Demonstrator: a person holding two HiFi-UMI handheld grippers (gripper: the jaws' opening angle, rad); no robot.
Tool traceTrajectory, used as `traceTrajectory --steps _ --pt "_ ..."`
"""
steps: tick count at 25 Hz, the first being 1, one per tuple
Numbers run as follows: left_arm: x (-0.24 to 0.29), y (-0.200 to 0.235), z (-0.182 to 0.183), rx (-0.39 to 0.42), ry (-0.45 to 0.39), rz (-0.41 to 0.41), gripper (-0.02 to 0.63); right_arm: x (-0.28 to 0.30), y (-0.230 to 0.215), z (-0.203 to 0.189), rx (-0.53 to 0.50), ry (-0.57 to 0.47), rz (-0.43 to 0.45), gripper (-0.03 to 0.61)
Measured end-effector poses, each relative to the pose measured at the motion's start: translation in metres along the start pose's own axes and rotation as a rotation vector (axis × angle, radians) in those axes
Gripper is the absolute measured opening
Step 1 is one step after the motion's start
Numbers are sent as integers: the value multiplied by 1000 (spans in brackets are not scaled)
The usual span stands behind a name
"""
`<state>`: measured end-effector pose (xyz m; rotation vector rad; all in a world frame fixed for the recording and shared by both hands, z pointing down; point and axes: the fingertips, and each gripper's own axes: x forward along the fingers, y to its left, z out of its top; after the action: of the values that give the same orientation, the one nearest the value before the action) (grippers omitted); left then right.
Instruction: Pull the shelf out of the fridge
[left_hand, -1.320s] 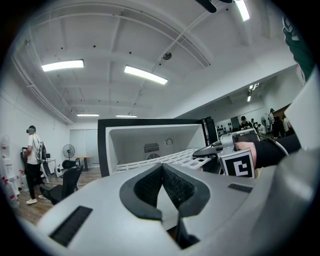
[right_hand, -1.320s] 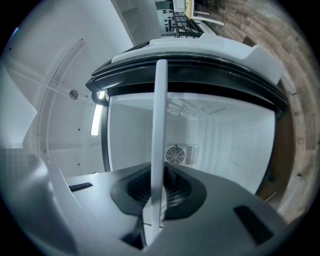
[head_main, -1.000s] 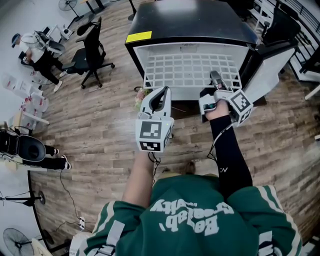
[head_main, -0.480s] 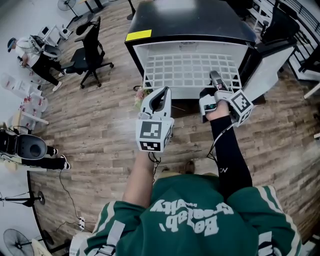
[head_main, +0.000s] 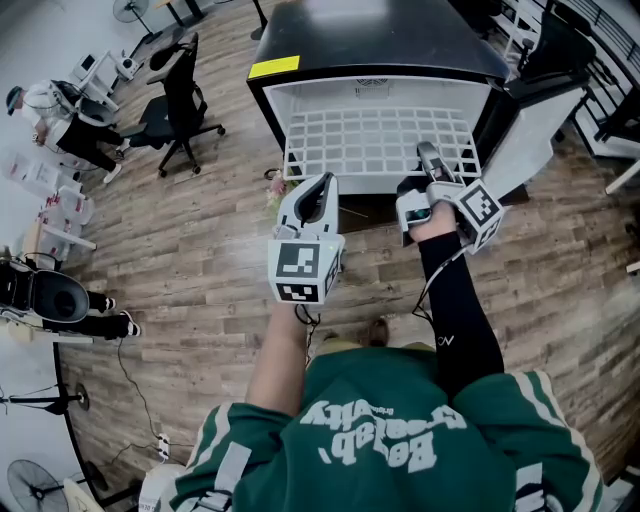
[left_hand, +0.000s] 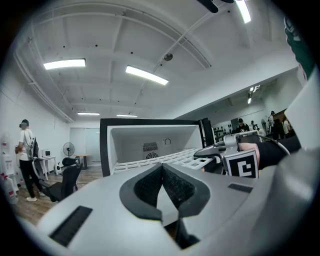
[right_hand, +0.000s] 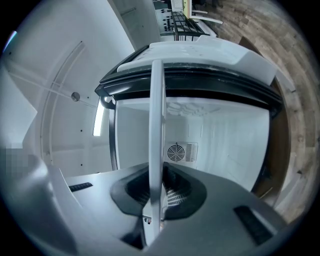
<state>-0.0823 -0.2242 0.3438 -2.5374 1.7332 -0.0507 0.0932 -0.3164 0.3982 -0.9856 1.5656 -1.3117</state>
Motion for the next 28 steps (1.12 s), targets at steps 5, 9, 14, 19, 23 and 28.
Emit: traceTrajectory --steps 5,9,14,19,23,28 --pt "2 6 -6 -14 11 6 17 8 -2 3 14 -13 -5 38" --pt "0 9 -5 -13 16 -2 17 12 0 3 28 -11 -10 40" --pt "-29 5 6 -3 8 -12 17 -19 5 -5 35 -27 -12 38" --pt "-54 8 -5 4 9 -22 17 -53 5 -17 -45 -49 23 38" --pt "-67 6 -6 4 7 -46 17 -73 7 -22 -104 -61 2 41" --pt "-75 1 2 7 -4 -84 17 -88 21 -21 -119 -103 22 40"
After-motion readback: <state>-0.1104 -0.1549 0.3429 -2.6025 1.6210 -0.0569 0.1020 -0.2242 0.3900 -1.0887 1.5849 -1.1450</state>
